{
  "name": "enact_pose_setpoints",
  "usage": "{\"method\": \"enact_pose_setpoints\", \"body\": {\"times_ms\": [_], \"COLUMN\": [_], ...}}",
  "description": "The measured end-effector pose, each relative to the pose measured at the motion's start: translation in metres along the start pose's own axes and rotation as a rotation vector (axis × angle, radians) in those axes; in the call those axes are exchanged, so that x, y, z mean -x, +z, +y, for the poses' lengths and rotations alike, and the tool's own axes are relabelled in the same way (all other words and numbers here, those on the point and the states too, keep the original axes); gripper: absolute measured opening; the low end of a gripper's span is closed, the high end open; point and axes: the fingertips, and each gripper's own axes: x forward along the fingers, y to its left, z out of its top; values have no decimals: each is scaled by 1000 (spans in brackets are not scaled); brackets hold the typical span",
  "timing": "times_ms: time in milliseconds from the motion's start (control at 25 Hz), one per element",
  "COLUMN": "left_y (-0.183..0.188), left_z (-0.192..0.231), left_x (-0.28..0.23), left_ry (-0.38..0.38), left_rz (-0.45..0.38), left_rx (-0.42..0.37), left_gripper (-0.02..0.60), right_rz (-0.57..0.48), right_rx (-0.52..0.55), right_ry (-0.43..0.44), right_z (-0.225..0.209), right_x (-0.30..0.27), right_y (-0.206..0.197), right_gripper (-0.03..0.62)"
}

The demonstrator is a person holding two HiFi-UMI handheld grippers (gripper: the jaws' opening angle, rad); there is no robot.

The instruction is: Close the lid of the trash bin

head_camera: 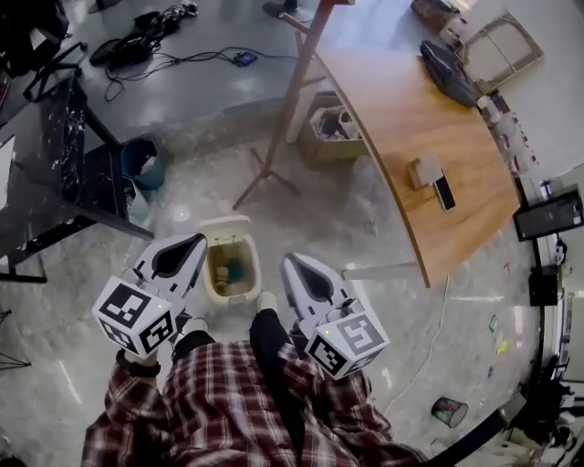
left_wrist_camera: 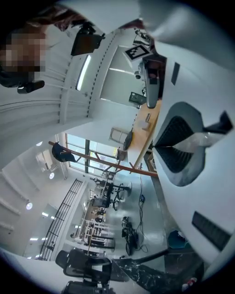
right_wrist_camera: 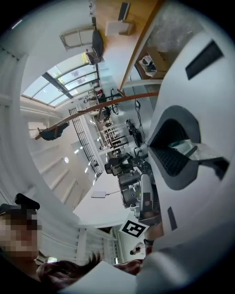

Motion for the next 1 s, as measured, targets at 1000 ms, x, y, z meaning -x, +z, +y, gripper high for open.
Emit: {"method": "enact_pose_setpoints", "body": {"times_ms": [1000], "left_y": [-102], "left_z": [92], "left_x": [-84], "left_ry": [204], "left_rz": [161], "left_rx": [166], "left_gripper": [12], "right_rz": [418], "right_rx": [-68], "right_ry": [354], "right_z": [-51], "right_x": [-47], "right_y": [-118], "right_gripper": [12]}}
